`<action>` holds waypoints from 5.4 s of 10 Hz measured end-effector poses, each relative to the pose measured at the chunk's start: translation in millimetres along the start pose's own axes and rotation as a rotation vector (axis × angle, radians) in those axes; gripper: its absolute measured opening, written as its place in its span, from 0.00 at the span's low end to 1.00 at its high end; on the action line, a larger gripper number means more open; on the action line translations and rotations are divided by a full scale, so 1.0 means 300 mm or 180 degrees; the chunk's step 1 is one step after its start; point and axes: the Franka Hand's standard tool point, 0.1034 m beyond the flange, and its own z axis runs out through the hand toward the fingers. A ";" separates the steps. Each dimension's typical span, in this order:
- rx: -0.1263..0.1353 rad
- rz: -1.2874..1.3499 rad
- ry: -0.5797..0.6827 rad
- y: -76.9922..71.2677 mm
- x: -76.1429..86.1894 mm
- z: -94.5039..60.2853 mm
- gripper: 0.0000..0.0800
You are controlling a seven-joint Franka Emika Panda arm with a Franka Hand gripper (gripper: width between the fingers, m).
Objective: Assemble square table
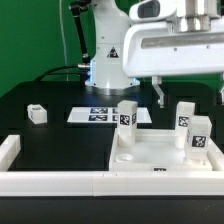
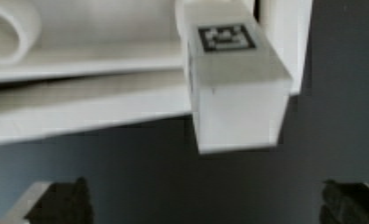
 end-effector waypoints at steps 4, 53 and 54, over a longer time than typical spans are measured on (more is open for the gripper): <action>-0.0008 0.0009 -0.0117 0.000 0.010 0.001 0.81; -0.0292 0.4584 -0.0303 -0.090 -0.041 0.164 0.49; -0.0291 0.4133 -0.0268 -0.102 -0.043 0.165 0.66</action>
Offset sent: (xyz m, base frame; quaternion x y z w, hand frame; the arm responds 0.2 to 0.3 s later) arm 0.0000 0.0000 0.0000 0.0000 0.0000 0.0000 1.0000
